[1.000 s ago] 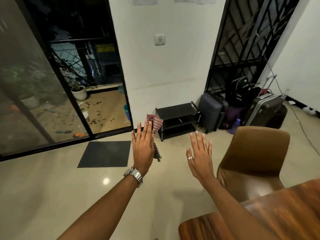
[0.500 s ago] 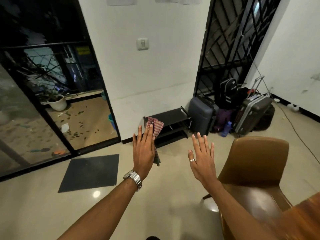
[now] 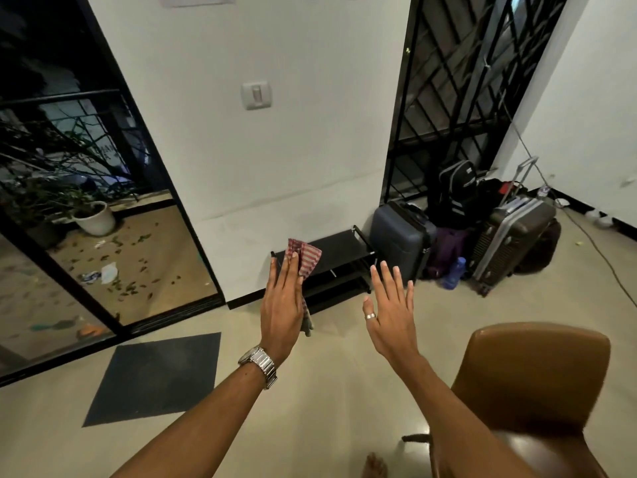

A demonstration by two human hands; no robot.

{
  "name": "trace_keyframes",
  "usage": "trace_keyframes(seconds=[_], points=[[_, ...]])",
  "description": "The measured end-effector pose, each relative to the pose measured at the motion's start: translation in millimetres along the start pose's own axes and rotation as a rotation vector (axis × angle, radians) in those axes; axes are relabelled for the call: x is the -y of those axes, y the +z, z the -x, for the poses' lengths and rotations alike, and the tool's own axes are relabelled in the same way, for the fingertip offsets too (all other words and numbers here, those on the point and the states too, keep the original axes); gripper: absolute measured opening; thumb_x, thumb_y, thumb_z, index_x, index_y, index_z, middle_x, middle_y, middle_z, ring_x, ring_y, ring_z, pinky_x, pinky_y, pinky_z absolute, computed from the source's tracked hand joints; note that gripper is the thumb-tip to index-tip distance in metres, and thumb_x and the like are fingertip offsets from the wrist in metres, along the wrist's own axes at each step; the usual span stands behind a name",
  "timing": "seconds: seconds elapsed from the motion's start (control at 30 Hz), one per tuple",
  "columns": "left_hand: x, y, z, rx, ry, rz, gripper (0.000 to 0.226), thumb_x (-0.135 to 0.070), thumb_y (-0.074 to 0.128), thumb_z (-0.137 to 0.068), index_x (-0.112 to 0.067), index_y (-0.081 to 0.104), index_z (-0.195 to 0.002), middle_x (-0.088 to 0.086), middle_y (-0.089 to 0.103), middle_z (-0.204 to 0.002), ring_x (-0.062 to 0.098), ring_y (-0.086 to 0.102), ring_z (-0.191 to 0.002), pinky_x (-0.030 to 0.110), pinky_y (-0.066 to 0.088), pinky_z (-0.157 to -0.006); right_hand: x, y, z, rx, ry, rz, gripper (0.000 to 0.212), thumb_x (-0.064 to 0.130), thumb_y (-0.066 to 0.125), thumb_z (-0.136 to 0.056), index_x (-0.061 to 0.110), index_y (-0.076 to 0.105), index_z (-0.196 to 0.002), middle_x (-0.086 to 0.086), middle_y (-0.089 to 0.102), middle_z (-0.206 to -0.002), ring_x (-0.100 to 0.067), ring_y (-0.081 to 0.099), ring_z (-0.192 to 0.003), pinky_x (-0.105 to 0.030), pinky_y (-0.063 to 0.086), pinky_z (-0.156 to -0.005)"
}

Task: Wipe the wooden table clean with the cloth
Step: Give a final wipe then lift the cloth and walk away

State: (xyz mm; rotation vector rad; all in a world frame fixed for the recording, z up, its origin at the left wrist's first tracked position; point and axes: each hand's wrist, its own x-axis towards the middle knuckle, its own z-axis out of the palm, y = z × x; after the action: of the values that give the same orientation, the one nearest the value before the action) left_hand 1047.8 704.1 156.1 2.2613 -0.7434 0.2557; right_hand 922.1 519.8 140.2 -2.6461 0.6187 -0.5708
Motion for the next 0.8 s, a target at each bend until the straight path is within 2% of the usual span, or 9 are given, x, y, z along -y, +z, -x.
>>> trace_keyframes(seconds=[0.1,0.2,0.33,0.43,0.53,0.6,0.63,0.7,0.8], points=[[-15.9,43.5,-43.8,-0.001,-0.026,0.022,0.052,-0.038,0.022,-0.110,-0.046,0.004,-0.159,-0.026,0.006,-0.165,0.007,0.002,-0.156,0.033,0.057,-0.088,-39.1,0.2,-48.0,0.020,0.013,0.001,0.061,0.044,0.020,-0.101,0.025,0.010,-0.159,0.004,0.002,-0.168,-0.015,-0.010,-0.154,-0.048,-0.003,-0.124],[-34.4,86.8,-79.1,-0.015,-0.056,0.047,0.051,-0.039,0.022,-0.110,-0.046,0.006,-0.157,-0.044,-0.005,-0.156,0.006,0.003,-0.155,0.044,0.054,-0.099,-75.5,2.6,-88.8,0.049,0.029,-0.004,0.061,0.045,0.018,-0.101,0.026,0.008,-0.159,0.004,0.001,-0.167,-0.014,-0.012,-0.153,-0.047,-0.003,-0.125],[-56.4,141.7,-112.8,-0.017,-0.125,0.088,0.051,-0.036,0.025,-0.111,-0.042,0.009,-0.159,-0.029,0.008,-0.162,0.007,0.009,-0.155,0.051,0.048,-0.107,-104.4,16.2,-136.0,0.138,0.018,-0.054,0.067,0.051,0.013,-0.098,0.025,0.001,-0.158,0.005,0.000,-0.167,-0.011,-0.014,-0.152,-0.043,-0.004,-0.125],[-68.5,172.9,-129.9,-0.003,-0.165,0.134,0.051,-0.033,0.029,-0.111,-0.040,0.012,-0.158,-0.022,0.014,-0.162,0.009,0.015,-0.154,0.048,0.047,-0.109,-105.6,27.6,-160.8,0.273,0.016,-0.189,0.068,0.051,0.025,-0.101,0.027,-0.003,-0.157,0.007,-0.001,-0.166,-0.007,-0.013,-0.150,-0.039,-0.003,-0.125],[-72.0,196.8,-147.9,0.026,-0.186,0.179,0.051,-0.031,0.033,-0.111,-0.037,0.017,-0.159,-0.015,0.022,-0.164,0.006,0.039,-0.144,0.024,0.054,-0.095,-103.8,40.8,-182.6,0.474,0.076,-0.468,0.069,0.052,0.036,-0.101,0.038,-0.002,-0.157,0.007,0.016,-0.166,-0.015,0.018,-0.151,-0.042,0.022,-0.122],[-73.1,212.1,-160.1,0.077,-0.272,0.252,0.052,-0.035,0.033,-0.109,-0.035,0.020,-0.160,-0.010,0.033,-0.161,-0.013,0.053,-0.118,0.003,0.047,-0.074,-111.8,49.3,-197.6,0.558,0.129,-0.668,0.062,0.051,0.037,-0.102,0.047,0.005,-0.155,0.008,0.033,-0.159,-0.013,0.048,-0.134,-0.030,0.048,-0.103],[-74.2,218.3,-166.5,0.089,-0.312,0.307,0.052,-0.040,0.032,-0.109,-0.036,0.020,-0.160,-0.011,0.038,-0.158,-0.015,0.055,-0.112,0.000,0.044,-0.071,-116.6,52.5,-205.2,0.570,0.168,-0.773,0.057,0.049,0.038,-0.102,0.048,0.013,-0.154,0.010,0.042,-0.152,-0.006,0.056,-0.121,-0.020,0.051,-0.090],[-76.4,230.2,-177.1,0.124,-0.357,0.398,0.053,-0.051,0.029,-0.106,-0.044,0.019,-0.158,-0.022,0.042,-0.151,-0.016,0.054,-0.113,-0.001,0.041,-0.074,-125.0,58.0,-219.5,0.570,0.228,-0.914,0.042,0.046,0.040,-0.103,0.046,0.033,-0.145,0.017,0.057,-0.131,0.002,0.062,-0.103,-0.015,0.053,-0.080],[-84.3,243.0,-185.8,0.205,-0.399,0.488,0.049,-0.046,0.026,-0.109,-0.052,0.012,-0.156,-0.048,0.039,-0.122,-0.031,0.051,-0.091,-0.001,0.041,-0.071,-134.2,65.7,-235.1,0.553,0.356,-0.982,0.027,0.038,0.046,-0.103,0.042,0.048,-0.129,0.016,0.067,-0.110,-0.014,0.069,-0.102,-0.034,0.058,-0.088]])
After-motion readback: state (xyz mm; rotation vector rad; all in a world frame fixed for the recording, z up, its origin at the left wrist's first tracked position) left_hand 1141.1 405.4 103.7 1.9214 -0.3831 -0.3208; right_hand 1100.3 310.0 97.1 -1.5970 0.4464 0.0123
